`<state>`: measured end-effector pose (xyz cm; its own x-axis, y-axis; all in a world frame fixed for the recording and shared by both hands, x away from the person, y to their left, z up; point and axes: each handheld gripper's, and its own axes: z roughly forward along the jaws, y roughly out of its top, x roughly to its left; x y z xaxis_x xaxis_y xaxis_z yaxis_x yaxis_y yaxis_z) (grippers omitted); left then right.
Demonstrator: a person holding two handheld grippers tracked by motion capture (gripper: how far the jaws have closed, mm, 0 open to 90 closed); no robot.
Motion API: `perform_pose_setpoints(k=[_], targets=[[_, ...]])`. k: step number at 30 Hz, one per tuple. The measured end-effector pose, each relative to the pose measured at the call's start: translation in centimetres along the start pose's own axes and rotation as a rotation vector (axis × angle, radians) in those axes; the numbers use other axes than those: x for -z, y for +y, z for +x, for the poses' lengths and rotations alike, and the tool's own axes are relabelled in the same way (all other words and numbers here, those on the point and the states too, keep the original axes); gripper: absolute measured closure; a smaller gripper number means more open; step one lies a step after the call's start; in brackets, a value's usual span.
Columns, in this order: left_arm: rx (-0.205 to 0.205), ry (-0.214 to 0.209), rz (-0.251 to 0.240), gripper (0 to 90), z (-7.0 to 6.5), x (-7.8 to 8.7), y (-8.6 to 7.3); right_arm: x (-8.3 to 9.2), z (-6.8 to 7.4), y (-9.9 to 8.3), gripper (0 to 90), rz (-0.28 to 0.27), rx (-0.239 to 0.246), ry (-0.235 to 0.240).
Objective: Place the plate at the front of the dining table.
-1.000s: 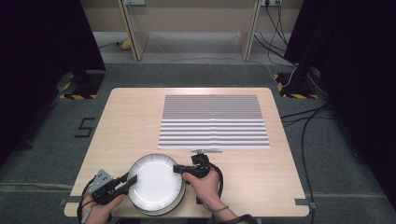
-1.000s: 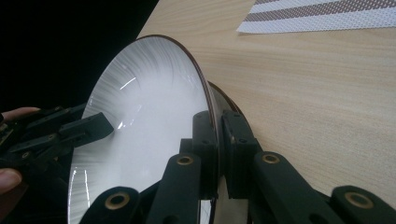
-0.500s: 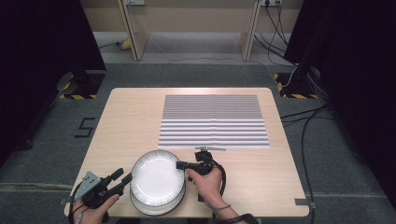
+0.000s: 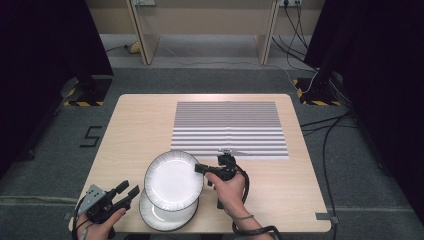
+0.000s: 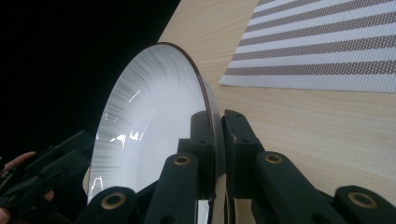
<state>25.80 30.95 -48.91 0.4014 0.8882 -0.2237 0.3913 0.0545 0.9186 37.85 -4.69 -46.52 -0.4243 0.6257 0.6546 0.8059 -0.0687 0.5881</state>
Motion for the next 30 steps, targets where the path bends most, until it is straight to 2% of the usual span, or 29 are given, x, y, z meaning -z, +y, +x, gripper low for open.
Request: perform_pose_setpoints(k=[16, 30], targets=[[-0.004, 0.009, 0.022, 47.5, 0.0, -0.3, -0.6, 1.6, -0.2, 2.0, 82.9, -0.066, -0.009, 0.001], [-0.004, 0.010, 0.021, 47.5, 0.1, -0.3, -0.7, 2.6, -0.3, 3.4, 82.5, -0.111, -0.017, -0.004]])
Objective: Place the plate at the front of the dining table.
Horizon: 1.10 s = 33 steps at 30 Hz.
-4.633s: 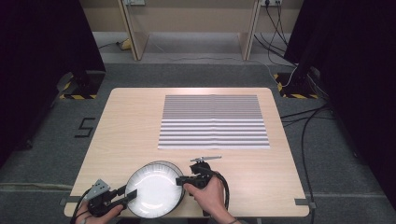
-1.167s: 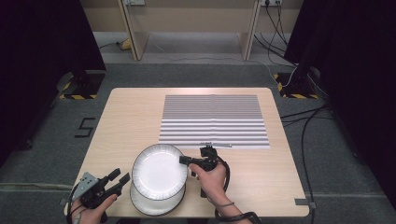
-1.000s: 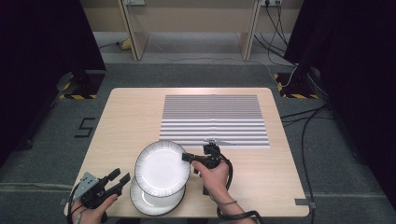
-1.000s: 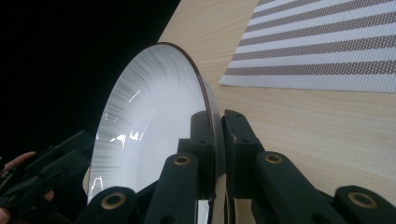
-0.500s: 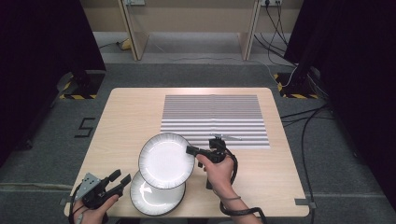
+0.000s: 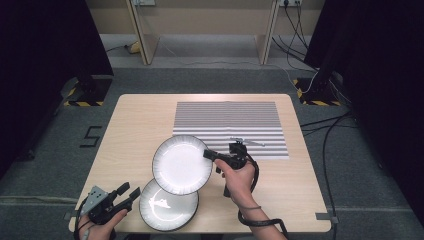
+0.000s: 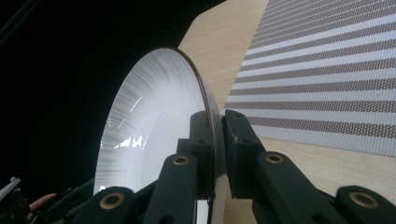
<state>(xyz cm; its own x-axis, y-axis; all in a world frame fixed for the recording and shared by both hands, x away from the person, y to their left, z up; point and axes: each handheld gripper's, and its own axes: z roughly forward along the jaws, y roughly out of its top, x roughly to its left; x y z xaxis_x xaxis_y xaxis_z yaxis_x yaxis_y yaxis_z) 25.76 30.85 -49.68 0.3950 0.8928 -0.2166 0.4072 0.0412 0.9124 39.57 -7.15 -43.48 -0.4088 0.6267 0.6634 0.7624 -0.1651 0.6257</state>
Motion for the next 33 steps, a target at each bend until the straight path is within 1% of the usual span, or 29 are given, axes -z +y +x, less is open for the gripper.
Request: perform_pose_setpoints(k=[24, 33], targets=[[0.005, 0.001, 0.001, 47.5, 0.1, 0.0, -0.1, 0.9, 0.1, 1.6, 81.9, -0.048, -0.002, -0.005], [0.004, 0.001, -0.002, 47.5, 0.2, 0.0, -0.1, 0.9, 0.0, 2.1, 81.9, -0.051, -0.002, -0.007]])
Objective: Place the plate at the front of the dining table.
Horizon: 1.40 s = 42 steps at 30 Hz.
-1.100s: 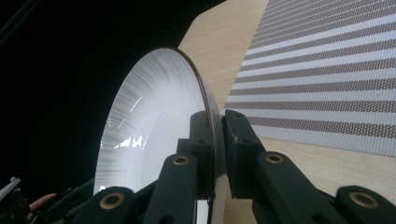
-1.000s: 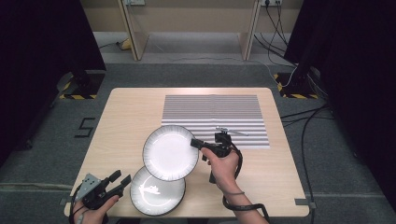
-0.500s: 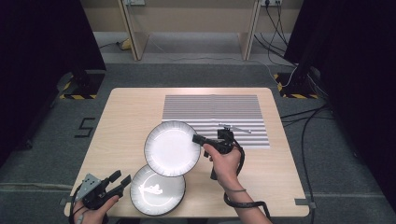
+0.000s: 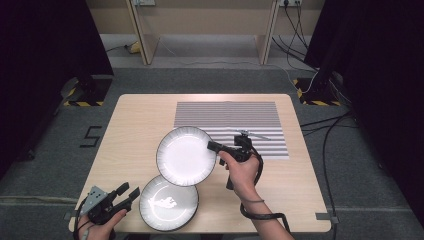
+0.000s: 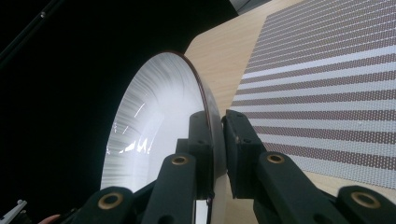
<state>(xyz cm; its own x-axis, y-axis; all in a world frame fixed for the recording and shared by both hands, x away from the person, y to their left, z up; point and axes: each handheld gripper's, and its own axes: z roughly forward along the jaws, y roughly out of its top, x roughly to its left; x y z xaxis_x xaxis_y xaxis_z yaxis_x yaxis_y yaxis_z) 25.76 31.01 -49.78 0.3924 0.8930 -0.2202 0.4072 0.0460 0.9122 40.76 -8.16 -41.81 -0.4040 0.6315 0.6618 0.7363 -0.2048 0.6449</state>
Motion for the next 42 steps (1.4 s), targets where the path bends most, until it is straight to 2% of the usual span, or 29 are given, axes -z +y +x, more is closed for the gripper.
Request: perform_pose_setpoints(k=[18, 42], targets=[[0.002, 0.001, -0.001, 47.5, 0.0, 0.0, 0.0, 0.2, 0.2, 2.0, 81.8, -0.036, 0.006, -0.008], [0.010, 0.011, -0.006, 47.3, 0.4, 0.1, 0.0, 0.0, -0.8, 3.5, 81.0, -0.073, -0.011, -0.027]])
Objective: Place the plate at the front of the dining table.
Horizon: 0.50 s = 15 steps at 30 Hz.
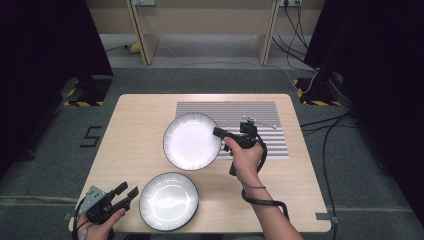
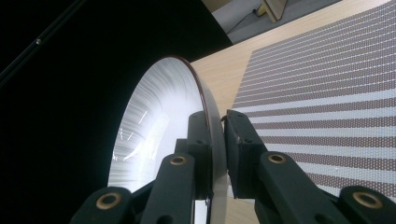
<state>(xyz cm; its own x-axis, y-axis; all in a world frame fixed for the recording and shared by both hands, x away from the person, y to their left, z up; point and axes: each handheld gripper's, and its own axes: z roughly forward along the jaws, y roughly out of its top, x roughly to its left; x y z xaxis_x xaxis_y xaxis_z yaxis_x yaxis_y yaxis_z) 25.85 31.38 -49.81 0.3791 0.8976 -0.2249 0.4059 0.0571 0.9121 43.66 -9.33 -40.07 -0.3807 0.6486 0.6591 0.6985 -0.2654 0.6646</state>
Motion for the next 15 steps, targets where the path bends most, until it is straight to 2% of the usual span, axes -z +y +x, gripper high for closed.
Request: perform_pose_setpoints(k=[15], targets=[[0.000, 0.002, 0.003, 47.3, 0.0, -0.1, 0.0, 0.3, -1.1, 1.1, 81.1, -0.033, -0.025, -0.023]])
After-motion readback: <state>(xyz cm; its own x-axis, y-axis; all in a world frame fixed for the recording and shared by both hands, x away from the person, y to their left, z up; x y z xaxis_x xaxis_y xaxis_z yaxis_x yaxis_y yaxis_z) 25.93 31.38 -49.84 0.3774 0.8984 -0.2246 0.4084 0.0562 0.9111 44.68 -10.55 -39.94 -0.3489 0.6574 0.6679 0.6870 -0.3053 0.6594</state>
